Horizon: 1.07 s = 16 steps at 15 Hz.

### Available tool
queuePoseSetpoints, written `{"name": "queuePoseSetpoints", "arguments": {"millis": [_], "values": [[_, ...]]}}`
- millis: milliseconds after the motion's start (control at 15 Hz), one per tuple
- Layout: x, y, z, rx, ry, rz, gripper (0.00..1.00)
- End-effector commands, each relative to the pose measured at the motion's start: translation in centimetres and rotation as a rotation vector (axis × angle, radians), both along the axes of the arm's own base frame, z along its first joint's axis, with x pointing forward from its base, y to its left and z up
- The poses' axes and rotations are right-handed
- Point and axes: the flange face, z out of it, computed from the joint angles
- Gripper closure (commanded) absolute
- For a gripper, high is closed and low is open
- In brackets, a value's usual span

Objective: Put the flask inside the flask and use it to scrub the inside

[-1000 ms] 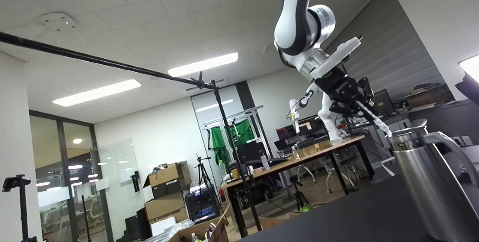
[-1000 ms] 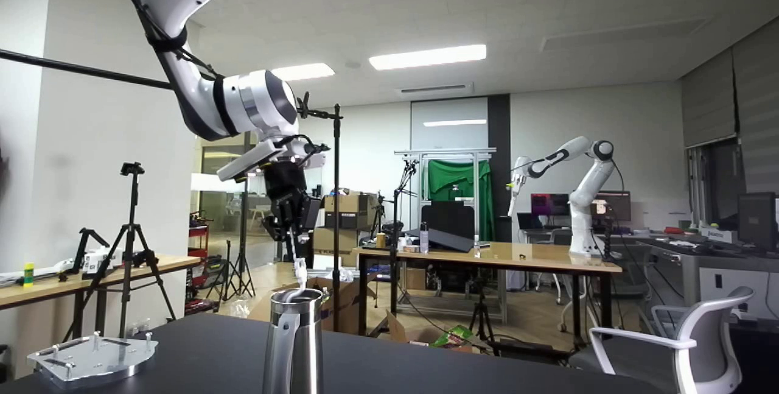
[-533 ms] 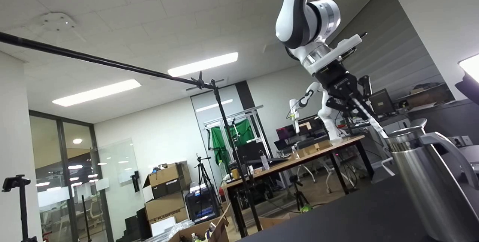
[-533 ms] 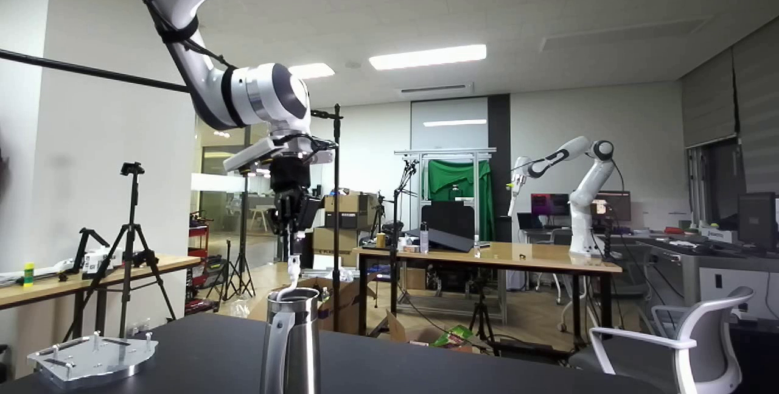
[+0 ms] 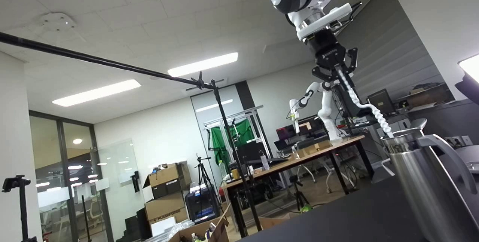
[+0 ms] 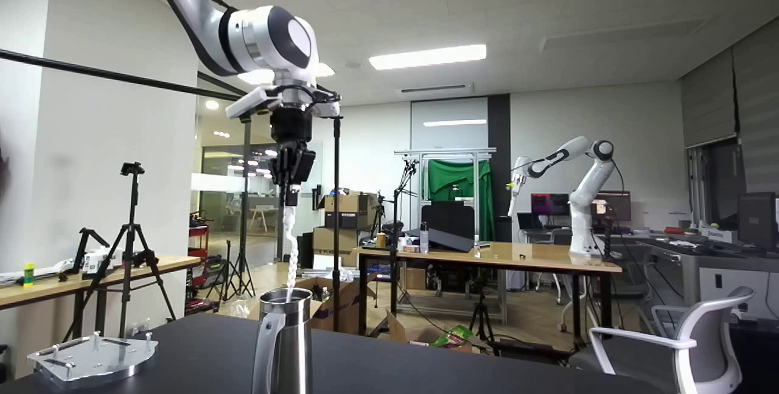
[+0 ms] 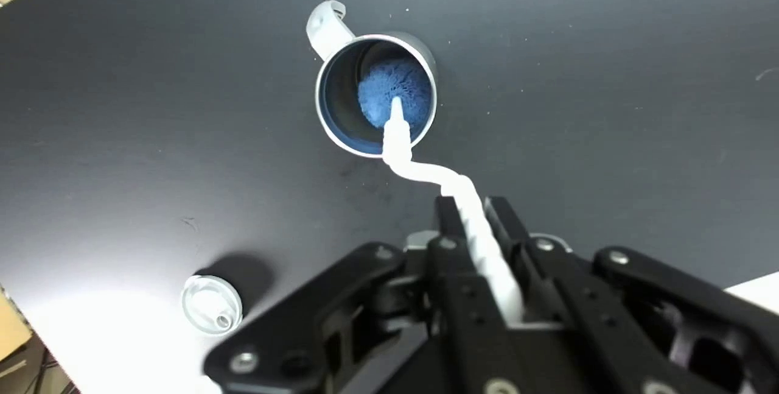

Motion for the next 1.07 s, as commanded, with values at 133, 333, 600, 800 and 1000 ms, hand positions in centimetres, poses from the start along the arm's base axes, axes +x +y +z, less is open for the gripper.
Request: {"name": "queuePoseSetpoints", "arguments": {"millis": [133,333,600,800,1000], "values": [[-2.0,-0.6,2.9,0.036,-0.049,-0.077,0.96],[-1.7,-1.9,-1.1,0.091,-0.023,-0.127,0.96],[-1.2,-3.1,-8.6,0.111,0.042,-0.195,0.96],[-1.0,-2.6,-10.1,0.081,0.070,-0.217,0.96],[-1.5,-1.1,-5.4,0.048,0.044,-0.185,0.96]]}}
